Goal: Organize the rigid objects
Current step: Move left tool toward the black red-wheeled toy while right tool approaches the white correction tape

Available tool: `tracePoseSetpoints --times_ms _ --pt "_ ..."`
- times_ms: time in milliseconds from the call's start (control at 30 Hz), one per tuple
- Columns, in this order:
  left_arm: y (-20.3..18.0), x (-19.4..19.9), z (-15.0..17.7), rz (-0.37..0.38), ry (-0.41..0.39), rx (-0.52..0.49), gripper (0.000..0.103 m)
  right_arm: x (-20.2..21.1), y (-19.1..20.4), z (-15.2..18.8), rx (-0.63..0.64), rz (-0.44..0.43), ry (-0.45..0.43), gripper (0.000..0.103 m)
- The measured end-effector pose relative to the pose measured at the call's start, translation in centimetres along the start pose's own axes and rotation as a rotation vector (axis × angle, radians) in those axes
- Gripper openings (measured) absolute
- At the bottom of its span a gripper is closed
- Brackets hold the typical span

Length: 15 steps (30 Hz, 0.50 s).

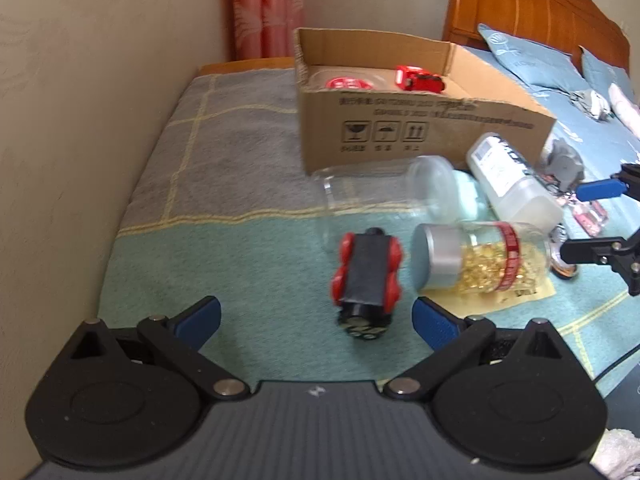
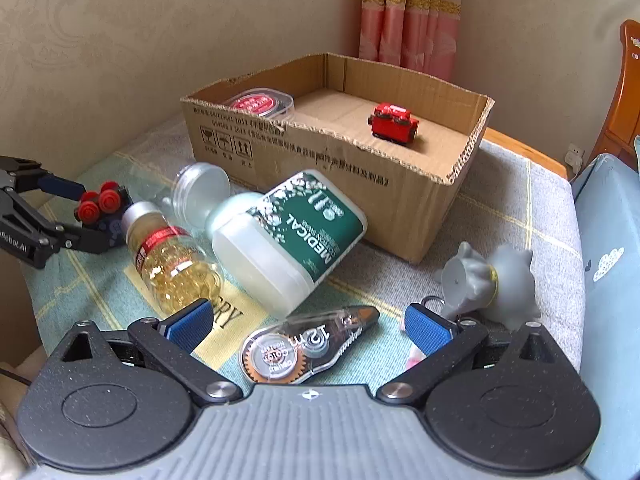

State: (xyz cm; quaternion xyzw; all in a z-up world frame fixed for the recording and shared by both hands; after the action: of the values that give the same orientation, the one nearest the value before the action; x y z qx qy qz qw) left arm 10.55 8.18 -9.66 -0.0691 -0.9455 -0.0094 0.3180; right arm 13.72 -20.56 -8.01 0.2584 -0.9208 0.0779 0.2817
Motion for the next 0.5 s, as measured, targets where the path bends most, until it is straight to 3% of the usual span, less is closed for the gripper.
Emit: tracePoseSetpoints --times_ms 400,500 --pt "4.2 0.4 -0.3 -0.111 -0.019 0.1 0.101 -1.1 0.4 0.1 0.056 -0.001 0.032 0.103" --pt "4.0 0.7 -0.4 -0.095 -0.025 0.096 0.101 -1.4 0.5 0.0 0.066 -0.012 0.033 0.103"
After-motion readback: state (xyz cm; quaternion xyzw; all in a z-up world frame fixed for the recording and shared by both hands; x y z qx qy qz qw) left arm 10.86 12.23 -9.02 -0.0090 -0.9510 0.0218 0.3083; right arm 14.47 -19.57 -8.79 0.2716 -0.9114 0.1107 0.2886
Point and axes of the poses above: each gripper's, at about its wrist camera, not at the fingertips, and x roughly against the way its jaws point, y to its left, z to its underside, the point moved 1 cm from there along -x, roughly the way its jaws point, and after that the axes turned 14 degrees about -y, right-handed, at the moved point
